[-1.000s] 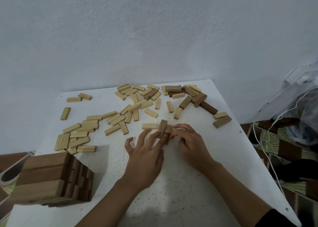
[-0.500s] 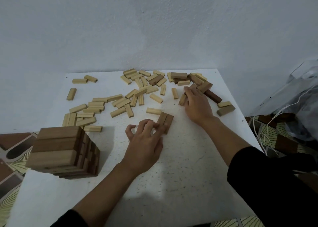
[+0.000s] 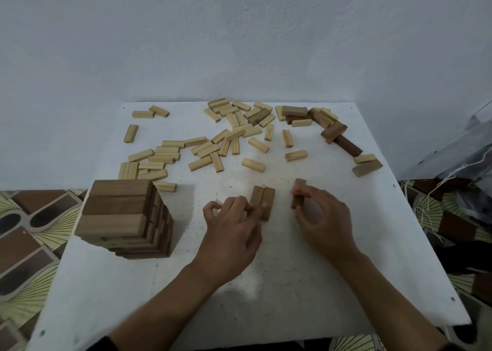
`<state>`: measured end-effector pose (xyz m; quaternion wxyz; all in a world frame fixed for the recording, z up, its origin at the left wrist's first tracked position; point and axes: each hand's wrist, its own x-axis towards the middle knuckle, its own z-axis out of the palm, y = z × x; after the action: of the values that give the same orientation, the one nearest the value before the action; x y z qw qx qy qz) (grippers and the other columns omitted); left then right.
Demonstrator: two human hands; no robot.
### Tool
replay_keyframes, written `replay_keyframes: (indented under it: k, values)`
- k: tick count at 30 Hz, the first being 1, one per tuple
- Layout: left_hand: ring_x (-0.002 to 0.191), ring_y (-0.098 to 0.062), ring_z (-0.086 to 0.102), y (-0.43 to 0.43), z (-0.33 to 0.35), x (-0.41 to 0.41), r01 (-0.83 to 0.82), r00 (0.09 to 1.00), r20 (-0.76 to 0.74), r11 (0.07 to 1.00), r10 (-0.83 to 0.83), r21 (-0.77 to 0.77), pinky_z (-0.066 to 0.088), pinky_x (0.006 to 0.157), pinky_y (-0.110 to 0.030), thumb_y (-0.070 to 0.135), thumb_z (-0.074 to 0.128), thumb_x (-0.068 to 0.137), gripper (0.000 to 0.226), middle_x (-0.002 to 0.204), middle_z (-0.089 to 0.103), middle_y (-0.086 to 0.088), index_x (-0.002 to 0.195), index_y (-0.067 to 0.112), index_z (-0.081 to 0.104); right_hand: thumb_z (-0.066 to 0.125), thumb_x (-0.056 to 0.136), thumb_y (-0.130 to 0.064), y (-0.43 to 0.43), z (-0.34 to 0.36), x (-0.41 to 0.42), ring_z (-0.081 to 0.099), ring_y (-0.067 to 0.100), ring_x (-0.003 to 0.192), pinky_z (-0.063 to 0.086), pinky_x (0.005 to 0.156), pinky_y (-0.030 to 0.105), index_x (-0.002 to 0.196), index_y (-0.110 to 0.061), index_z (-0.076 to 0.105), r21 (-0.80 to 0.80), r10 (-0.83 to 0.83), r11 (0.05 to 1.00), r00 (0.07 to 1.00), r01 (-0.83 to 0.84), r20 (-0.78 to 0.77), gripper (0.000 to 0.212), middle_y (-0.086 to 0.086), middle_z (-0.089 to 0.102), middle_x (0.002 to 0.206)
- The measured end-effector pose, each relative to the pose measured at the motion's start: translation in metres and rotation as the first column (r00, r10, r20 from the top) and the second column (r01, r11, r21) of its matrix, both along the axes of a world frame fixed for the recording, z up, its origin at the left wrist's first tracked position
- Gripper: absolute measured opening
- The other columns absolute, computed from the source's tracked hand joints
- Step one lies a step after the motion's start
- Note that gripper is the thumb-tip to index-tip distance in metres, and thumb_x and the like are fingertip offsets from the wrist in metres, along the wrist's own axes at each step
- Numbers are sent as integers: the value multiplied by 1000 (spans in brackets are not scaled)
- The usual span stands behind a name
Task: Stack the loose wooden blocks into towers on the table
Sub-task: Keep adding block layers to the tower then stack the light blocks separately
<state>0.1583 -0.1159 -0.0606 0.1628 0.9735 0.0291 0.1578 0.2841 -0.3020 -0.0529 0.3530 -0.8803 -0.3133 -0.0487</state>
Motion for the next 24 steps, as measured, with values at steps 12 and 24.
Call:
replay_keyframes:
  k: [12, 24]
  values:
    - [104, -18, 45, 13, 1, -34, 1, 994, -105, 959, -32, -284, 44, 87, -30, 37, 69, 94, 42, 120, 40, 12, 134, 36, 57, 85, 76, -19, 20, 17, -19, 63, 8, 109, 54, 95, 27, 116, -21, 69, 135, 360, 933, 885, -335, -296, 43, -13, 68, 114]
    - [123, -9, 36, 23, 6, -3, -147, 958, -284, 914, 37, -378, 32, 101, -44, 62, 63, 75, 74, 134, 38, 16, 142, 37, 44, 90, 65, -47, 41, 23, 20, 41, -6, 106, 33, 88, 6, 142, -24, 52, -223, 431, 819, 824, -528, -369, 88, -14, 47, 126]
